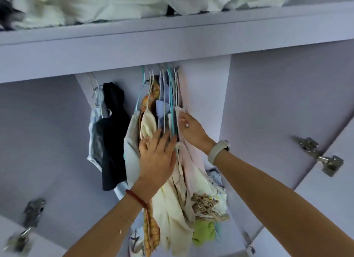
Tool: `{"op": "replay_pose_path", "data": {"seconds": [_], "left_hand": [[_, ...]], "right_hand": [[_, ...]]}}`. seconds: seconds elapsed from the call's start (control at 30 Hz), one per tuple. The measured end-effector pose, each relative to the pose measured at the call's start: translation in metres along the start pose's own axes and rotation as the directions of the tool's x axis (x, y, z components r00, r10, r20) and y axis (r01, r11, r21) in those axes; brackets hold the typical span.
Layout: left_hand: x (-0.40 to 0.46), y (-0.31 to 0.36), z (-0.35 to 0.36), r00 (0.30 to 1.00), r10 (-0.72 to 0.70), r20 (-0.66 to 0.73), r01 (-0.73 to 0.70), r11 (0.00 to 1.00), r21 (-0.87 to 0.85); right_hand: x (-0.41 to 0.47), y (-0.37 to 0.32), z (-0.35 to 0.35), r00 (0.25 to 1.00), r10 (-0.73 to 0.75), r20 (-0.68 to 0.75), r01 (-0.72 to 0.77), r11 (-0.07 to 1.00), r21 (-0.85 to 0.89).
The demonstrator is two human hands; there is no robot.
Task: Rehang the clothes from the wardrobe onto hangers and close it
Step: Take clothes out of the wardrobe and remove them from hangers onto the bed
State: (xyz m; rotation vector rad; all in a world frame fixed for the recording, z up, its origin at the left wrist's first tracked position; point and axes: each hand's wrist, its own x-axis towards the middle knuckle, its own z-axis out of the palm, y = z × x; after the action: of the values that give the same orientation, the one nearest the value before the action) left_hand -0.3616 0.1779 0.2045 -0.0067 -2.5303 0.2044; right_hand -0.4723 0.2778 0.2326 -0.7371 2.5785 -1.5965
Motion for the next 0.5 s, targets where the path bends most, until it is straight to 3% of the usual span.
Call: {"op": "replay_pose_path", "data": {"seconds": [0.1, 0.23, 0.33, 0.5], "left_hand": [[0.001, 0.004, 0.006, 0.999, 0.021, 0.049, -0.023, 0.999, 0.045], [0.005, 0.003, 0.011, 1.000, 0.011, 0.021, -0.013, 0.998, 0.069], [0.003, 0.002, 0.016, 0.999, 0.004, -0.035, -0.002, 0.997, 0.074], [0.002, 0.003, 0.016, 0.997, -0.027, -0.071, 0.030, 0.999, 0.039]], "right_hand": [[0.022, -0.001, 0.001, 0.997, 0.015, 0.076, -0.013, 0.999, -0.031], [0.033, -0.001, -0.005, 0.994, 0.007, 0.113, 0.021, 0.969, -0.248], [0.036, 0.000, -0.019, 0.997, 0.050, 0.055, -0.025, 0.926, -0.377], [0.038, 0.010, -0.040, 0.992, 0.073, -0.107, -0.107, 0.925, -0.364]]}}
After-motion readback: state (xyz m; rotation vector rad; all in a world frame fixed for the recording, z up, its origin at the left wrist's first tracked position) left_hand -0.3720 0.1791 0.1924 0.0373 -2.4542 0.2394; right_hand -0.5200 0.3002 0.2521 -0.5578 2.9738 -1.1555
